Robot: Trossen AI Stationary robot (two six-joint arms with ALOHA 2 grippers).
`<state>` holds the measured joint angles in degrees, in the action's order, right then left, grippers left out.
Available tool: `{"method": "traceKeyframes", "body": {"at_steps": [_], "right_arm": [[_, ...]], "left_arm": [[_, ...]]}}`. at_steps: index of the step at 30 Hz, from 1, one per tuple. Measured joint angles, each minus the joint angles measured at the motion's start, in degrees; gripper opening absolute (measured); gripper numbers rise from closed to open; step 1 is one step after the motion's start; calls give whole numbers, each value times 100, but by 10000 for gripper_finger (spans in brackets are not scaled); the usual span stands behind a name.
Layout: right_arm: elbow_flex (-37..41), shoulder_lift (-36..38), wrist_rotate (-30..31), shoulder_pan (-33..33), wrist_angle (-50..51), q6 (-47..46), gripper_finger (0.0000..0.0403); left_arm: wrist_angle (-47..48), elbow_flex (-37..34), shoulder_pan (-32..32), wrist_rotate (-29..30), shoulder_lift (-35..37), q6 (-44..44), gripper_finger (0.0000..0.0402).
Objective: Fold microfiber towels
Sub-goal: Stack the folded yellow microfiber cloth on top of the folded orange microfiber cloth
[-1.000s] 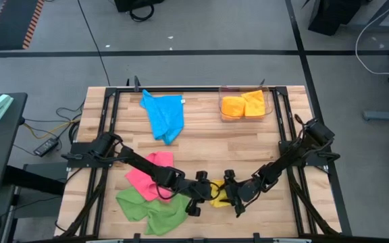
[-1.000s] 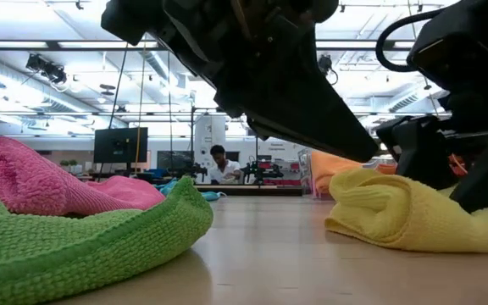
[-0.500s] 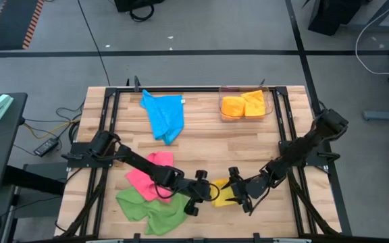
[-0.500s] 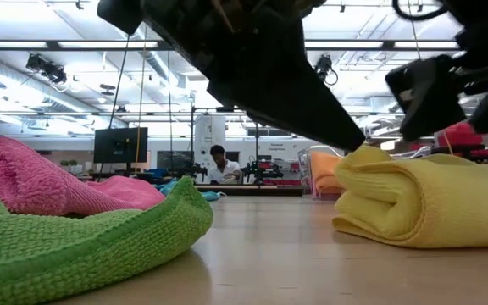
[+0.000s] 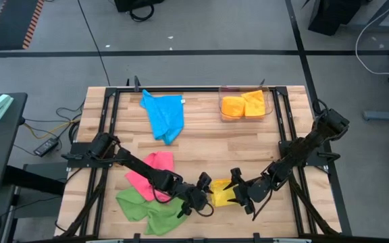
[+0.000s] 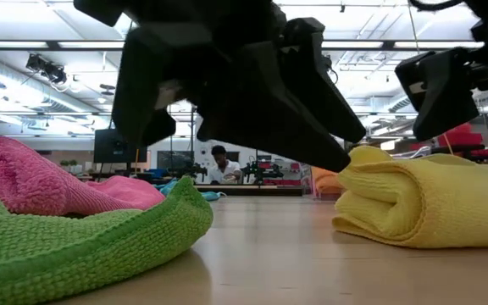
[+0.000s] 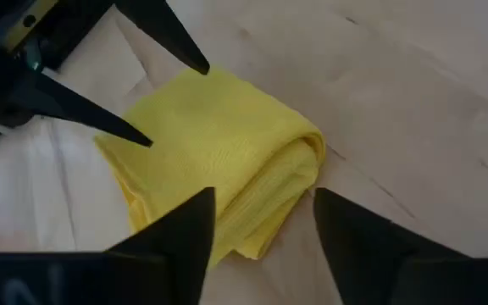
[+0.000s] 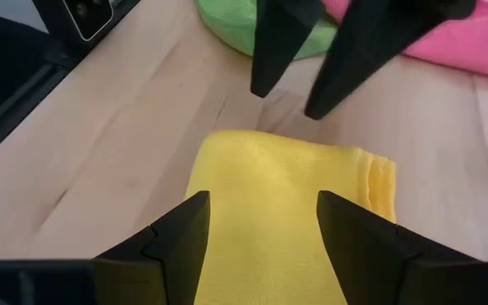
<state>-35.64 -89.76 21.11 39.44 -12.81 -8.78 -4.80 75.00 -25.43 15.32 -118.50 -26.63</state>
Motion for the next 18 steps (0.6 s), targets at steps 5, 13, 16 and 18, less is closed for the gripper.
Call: {"method": "traceKeyframes", "body": {"at_steps": [5,13,16,18], "right_arm": [[-111,-50,261,164,43,87,227],[-358,-111,277,219,407,-74,227],[-361,-111,333,236,457,-222,227],[-361,-111,369,234,498,-345,227]], "left_arm": [[5,0,139,-3,-1,64,242],[-97,2,273,-456,-236,-178,215],[-192,2,155,-154,-352,-776,210],[-290,2,61,152,-418,-1282,212]]}}
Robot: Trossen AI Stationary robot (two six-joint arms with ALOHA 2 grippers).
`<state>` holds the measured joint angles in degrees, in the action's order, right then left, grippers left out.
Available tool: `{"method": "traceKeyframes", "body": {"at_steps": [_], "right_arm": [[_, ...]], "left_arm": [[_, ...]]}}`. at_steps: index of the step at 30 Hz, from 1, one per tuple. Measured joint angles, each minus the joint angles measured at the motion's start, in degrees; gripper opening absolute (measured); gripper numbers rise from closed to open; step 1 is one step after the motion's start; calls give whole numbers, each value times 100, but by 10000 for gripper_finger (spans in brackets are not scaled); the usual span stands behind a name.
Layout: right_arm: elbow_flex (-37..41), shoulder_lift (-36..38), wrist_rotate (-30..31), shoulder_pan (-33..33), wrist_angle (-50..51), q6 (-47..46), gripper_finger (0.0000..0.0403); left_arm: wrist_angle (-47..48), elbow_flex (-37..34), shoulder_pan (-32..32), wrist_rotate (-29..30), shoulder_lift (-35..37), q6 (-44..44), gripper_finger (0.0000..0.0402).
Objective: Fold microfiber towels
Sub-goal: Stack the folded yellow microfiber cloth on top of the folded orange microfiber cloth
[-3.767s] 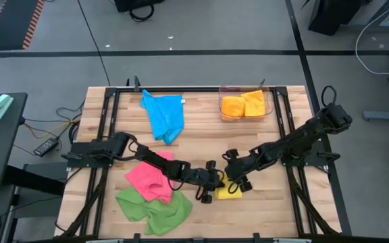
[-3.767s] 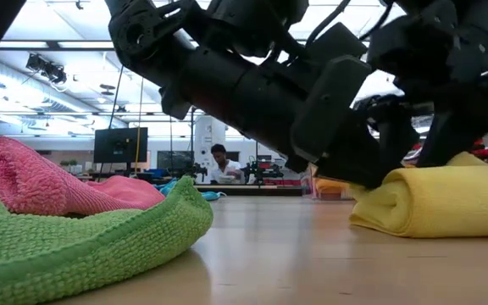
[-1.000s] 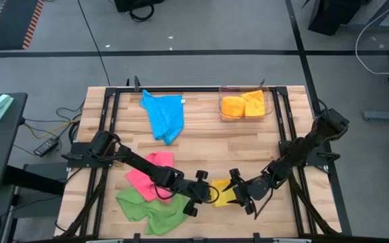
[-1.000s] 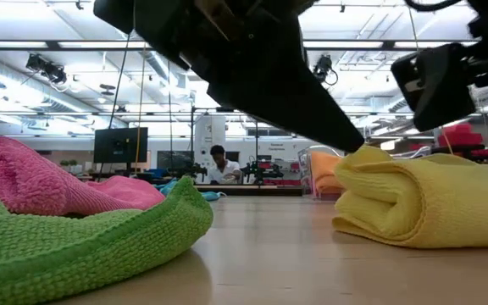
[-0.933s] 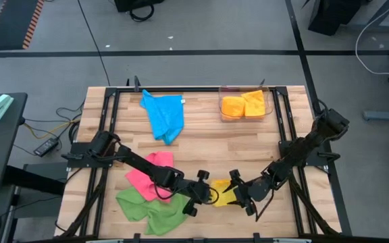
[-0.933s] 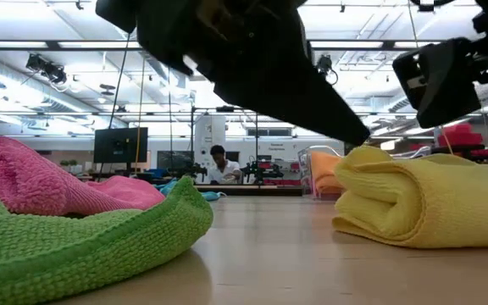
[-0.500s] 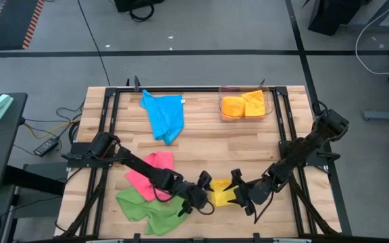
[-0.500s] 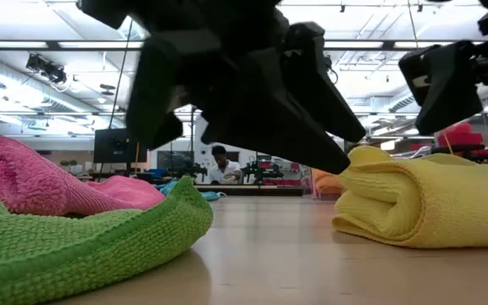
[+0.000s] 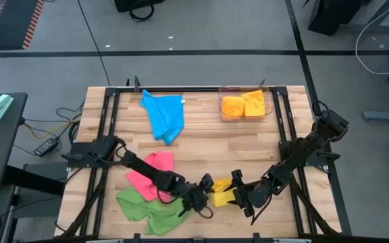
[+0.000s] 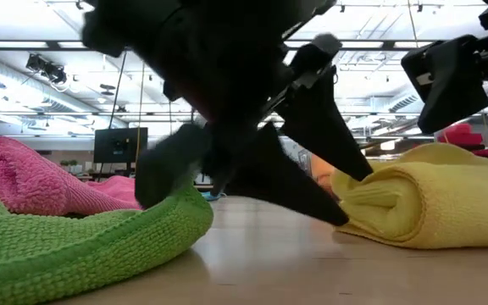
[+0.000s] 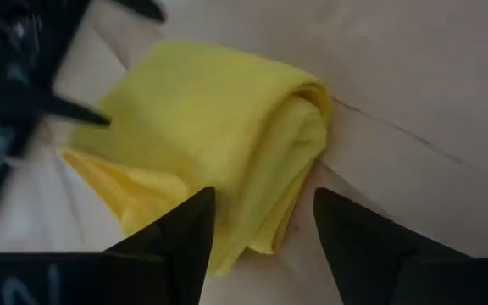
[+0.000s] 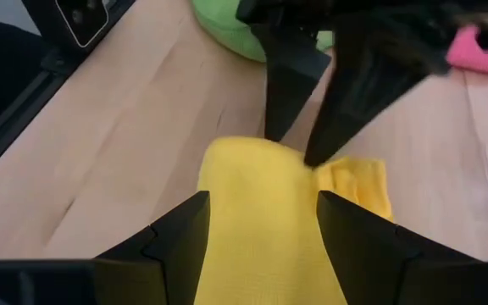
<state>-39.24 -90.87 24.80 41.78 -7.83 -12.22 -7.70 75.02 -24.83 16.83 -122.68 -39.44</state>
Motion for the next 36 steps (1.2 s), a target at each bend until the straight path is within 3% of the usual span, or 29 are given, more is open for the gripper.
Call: {"method": "traceKeyframes", "body": {"at_steps": [4,11,28,36], "right_arm": [[0,0,2,0,109,-156,227],[0,0,4,0,105,-171,227],[0,2,37,0,37,-258,227],[-7,3,37,11,-44,-217,227]], "left_arm": [[-38,-2,-156,304,-12,-866,223],[-199,2,-241,646,-12,-1656,219],[-496,152,31,-109,-368,-1768,220],[-426,289,275,-259,-463,-879,195]]}}
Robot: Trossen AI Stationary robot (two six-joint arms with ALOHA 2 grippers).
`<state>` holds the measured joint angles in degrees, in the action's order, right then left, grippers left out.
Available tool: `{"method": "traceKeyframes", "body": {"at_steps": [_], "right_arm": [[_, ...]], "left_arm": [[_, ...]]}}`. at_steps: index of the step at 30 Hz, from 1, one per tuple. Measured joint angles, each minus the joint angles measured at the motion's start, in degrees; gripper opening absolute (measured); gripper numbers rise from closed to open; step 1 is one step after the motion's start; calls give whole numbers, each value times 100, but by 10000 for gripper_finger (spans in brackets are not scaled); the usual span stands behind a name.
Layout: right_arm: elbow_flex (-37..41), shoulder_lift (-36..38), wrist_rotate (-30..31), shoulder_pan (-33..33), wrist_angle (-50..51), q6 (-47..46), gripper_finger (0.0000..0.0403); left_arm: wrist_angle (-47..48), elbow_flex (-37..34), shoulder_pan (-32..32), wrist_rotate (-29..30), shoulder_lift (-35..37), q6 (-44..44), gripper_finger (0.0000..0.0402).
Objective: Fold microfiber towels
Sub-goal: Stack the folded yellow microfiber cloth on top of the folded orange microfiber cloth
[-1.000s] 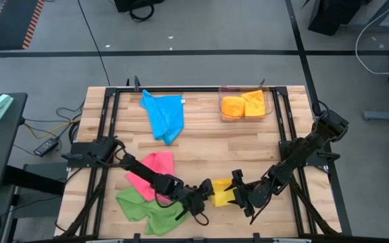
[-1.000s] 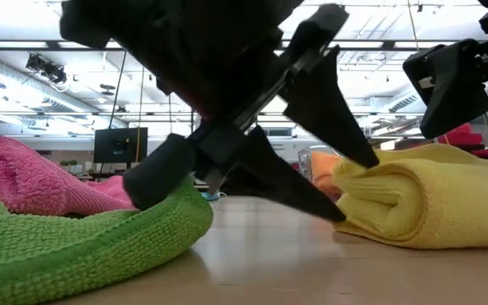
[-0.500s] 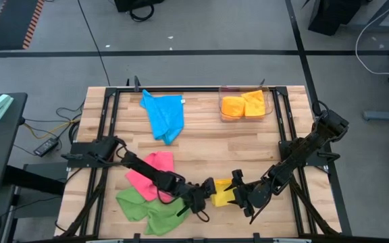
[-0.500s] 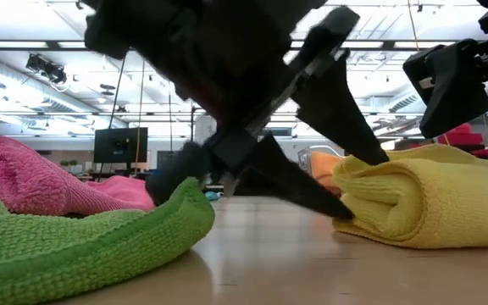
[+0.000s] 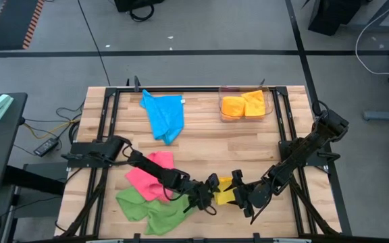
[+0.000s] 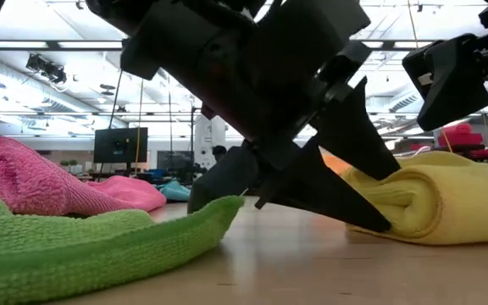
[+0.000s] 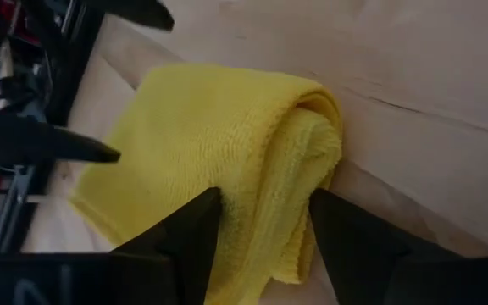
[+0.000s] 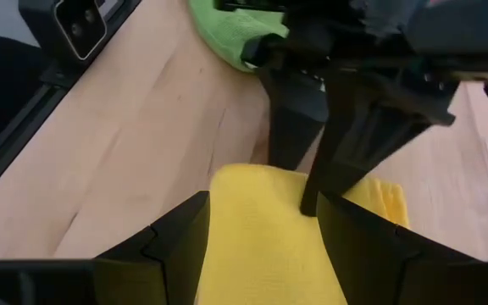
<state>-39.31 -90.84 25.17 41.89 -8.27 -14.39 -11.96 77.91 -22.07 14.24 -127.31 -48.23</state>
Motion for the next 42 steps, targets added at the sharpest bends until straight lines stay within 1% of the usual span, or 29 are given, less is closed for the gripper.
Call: {"method": "traceKeyframes", "body": {"at_steps": [4,7,11,15,16,18,22,27,30,33,36,39,42], "right_arm": [[-3,10,-9,72,0,151,227],[-79,10,-13,111,-4,317,227],[-246,10,-13,159,56,648,227],[-350,15,-12,228,269,831,227],[-350,15,-11,244,272,860,227],[-354,-19,22,260,269,911,227],[-356,-195,32,255,450,1011,227],[-355,-334,-49,251,813,1005,239],[-520,-333,-42,251,1235,1049,261],[-755,-333,-16,251,1660,1150,290],[-894,-333,239,251,2075,1347,320],[-907,-333,420,251,2148,1621,344],[-914,-495,514,257,2117,1979,359]], "left_arm": [[190,4,43,-310,-4,162,168],[232,-4,47,-361,-7,422,137],[270,-9,44,-362,-13,743,84],[263,-20,57,-326,-24,1362,23],[264,-20,66,-325,-24,1549,15],[262,-20,98,-431,-24,1908,14],[257,-17,149,-768,-20,2492,27],[387,-21,181,-853,58,2788,12],[490,-20,277,-1061,95,3079,12],[546,-19,384,-1297,107,3426,21],[532,-20,445,-1472,107,3618,22],[526,-20,455,-1483,109,3694,13],[526,-20,455,-1478,109,3721,12]]}}
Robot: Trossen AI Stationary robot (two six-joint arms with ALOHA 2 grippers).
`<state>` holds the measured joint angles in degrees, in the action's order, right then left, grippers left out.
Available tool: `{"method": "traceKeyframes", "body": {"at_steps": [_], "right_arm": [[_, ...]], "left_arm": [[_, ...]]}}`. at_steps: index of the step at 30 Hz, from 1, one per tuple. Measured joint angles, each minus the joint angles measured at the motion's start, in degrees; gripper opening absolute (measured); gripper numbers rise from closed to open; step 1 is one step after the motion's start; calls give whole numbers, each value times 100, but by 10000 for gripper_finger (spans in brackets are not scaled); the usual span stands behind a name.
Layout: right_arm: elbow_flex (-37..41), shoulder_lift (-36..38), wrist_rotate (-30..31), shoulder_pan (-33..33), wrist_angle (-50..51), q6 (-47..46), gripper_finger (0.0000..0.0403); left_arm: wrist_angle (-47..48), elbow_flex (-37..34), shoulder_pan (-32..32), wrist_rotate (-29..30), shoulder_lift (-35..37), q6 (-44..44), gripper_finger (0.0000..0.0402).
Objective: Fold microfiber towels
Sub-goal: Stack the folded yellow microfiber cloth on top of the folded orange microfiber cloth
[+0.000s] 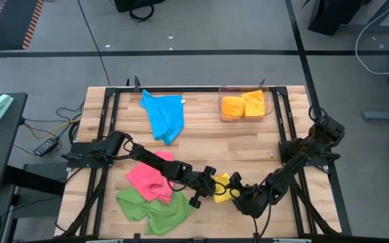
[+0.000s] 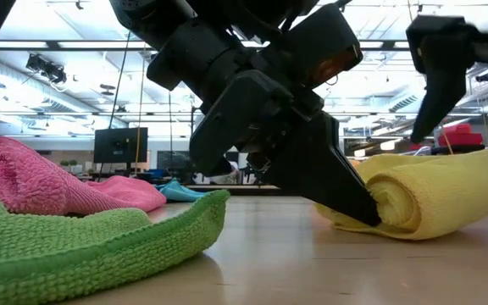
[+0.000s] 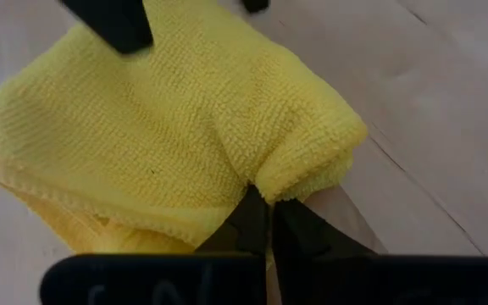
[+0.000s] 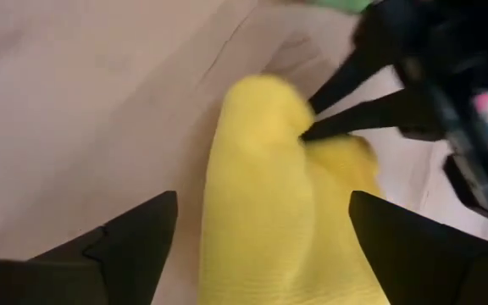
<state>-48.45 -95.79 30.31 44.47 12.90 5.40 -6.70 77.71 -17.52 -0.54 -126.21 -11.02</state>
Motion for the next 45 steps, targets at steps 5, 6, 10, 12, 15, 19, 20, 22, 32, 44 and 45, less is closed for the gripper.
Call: {"method": "traceKeyframes", "body": {"at_steps": [5,6,10,12,15,19,20,22,32,44,45], "right_arm": [[2,-563,273,65,-239,797,363],[-7,-650,473,91,-305,921,363],[-18,-832,1137,152,-365,1132,363],[-6,-835,1290,125,-303,1240,363],[-2,-835,1357,55,-277,1445,359],[0,-835,1327,-80,-272,1643,340],[1,-835,1326,-113,-268,1705,333],[8,-835,1319,-177,-268,1816,317],[13,-837,1152,-324,-459,1759,212],[9,-831,1230,-298,-168,1309,65],[9,-809,1312,-287,18,1249,58]], "left_arm": [[-9,0,2,11,0,173,27],[-9,0,2,10,0,191,27],[-7,0,2,16,0,301,16],[-10,0,2,19,0,305,14],[-29,-1,2,24,0,305,21],[-134,-4,-5,30,0,305,29],[-159,-5,-14,32,0,306,29],[-188,-9,-31,47,0,306,24],[-222,-9,-31,37,0,340,34],[550,-11,-152,381,552,600,68],[706,-9,-169,431,617,605,69]]}}
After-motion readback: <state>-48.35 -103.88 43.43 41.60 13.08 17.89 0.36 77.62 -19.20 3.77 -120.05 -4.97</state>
